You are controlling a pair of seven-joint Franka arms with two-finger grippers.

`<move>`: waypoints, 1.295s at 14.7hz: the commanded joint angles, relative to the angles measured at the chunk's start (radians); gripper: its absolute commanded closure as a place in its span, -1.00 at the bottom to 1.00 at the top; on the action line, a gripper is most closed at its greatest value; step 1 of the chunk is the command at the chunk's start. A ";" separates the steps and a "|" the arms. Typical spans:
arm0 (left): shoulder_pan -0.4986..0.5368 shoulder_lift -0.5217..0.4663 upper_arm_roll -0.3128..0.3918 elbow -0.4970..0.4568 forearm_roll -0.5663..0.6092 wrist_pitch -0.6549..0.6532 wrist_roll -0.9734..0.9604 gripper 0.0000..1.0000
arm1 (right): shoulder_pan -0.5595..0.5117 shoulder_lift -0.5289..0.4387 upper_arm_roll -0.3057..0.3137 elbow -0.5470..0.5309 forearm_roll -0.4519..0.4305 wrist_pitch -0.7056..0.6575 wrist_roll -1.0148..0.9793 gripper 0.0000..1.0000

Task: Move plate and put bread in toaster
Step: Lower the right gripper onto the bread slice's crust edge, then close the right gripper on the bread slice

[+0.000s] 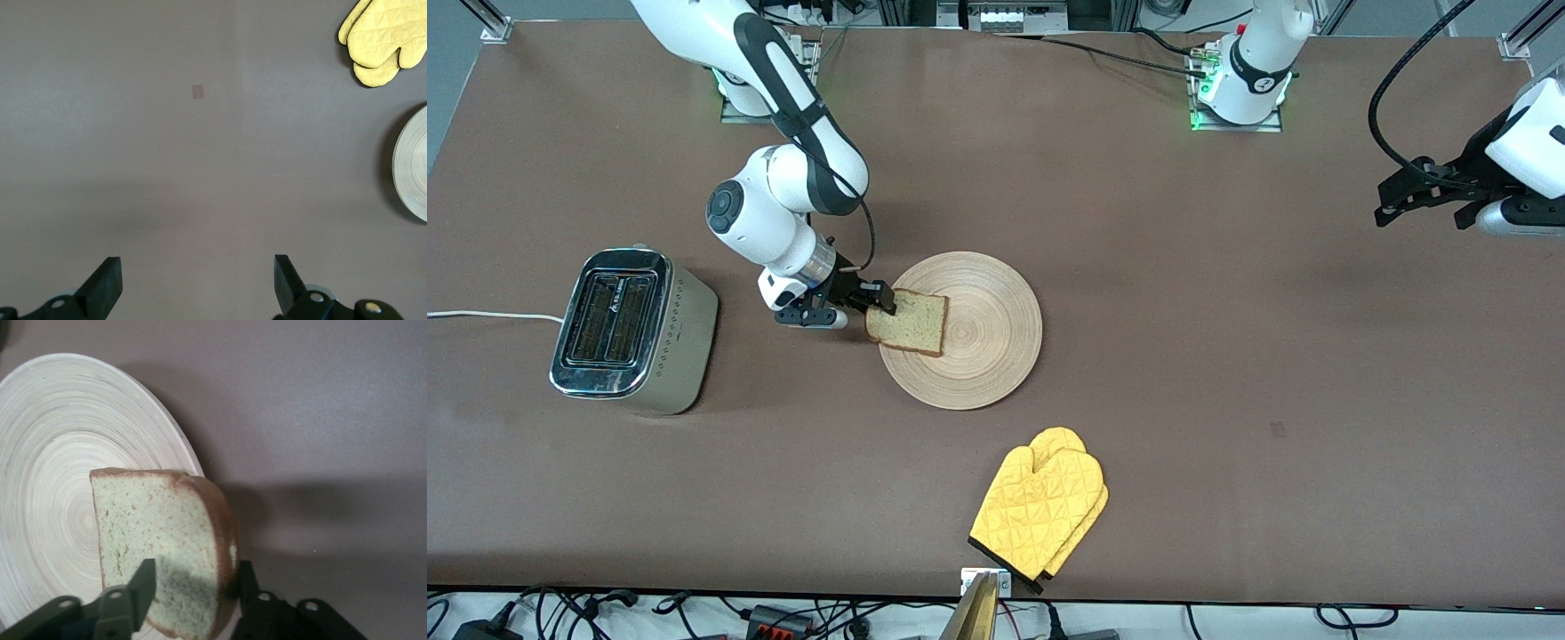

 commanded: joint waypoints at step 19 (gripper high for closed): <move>0.003 0.009 -0.004 0.025 -0.004 -0.015 0.005 -1.00 | 0.004 0.036 -0.004 0.045 0.037 0.008 -0.080 0.13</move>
